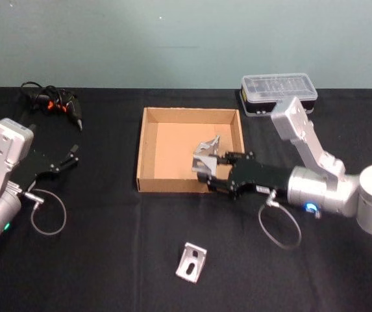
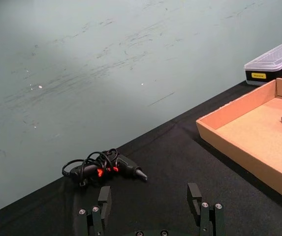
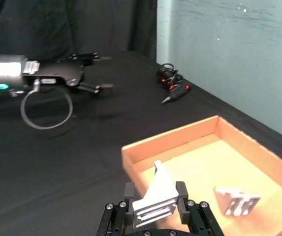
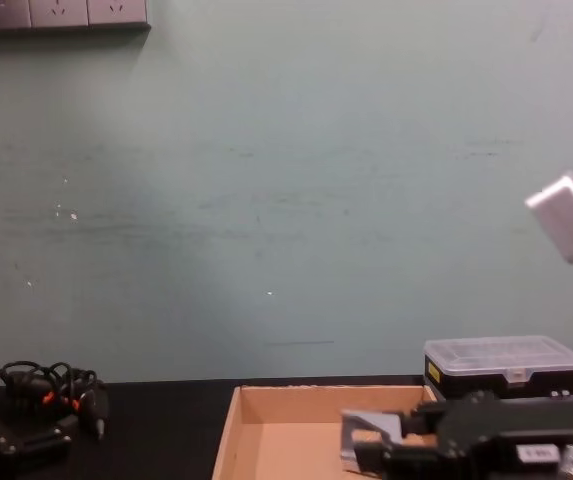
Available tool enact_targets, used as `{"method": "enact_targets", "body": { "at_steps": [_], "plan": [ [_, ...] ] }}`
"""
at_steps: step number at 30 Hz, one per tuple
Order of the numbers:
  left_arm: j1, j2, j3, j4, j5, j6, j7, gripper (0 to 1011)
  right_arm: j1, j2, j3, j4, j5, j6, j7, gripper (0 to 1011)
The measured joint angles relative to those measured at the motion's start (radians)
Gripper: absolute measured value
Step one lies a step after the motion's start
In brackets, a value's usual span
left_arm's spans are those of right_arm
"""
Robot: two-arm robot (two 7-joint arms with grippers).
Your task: Use one hand to pick up the angle iron from the table and place it into the box.
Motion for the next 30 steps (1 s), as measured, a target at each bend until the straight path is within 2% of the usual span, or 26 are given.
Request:
{"method": "enact_targets", "body": {
  "at_steps": [3, 4, 7, 16, 20, 22, 30],
  "plan": [
    [0.000, 0.000, 0.000, 0.000, 0.000, 0.000, 0.000, 1011, 0.047, -0.035, -0.010, 0.065, -0.008, 0.001, 0.001, 504],
    [0.000, 0.000, 0.000, 0.000, 0.000, 0.000, 0.000, 1011, 0.047, -0.035, -0.010, 0.065, -0.008, 0.001, 0.001, 504],
    [0.000, 0.000, 0.000, 0.000, 0.000, 0.000, 0.000, 1011, 0.100, -0.080, -0.020, 0.149, -0.016, 0.002, 0.005, 504],
    [0.000, 0.000, 0.000, 0.000, 0.000, 0.000, 0.000, 1011, 0.208, -0.182, -0.045, 0.344, -0.050, -0.012, 0.008, 504],
    [0.000, 0.000, 0.000, 0.000, 0.000, 0.000, 0.000, 1011, 0.239, -0.214, -0.051, 0.407, -0.066, -0.019, 0.007, 504],
    [0.000, 0.000, 0.000, 0.000, 0.000, 0.000, 0.000, 1011, 0.263, -0.240, -0.055, 0.460, -0.080, -0.024, 0.007, 504],
    [0.000, 0.000, 0.000, 0.000, 0.000, 0.000, 0.000, 1011, 0.308, -0.289, -0.061, 0.551, -0.112, -0.031, 0.009, 504]
  ]
}}
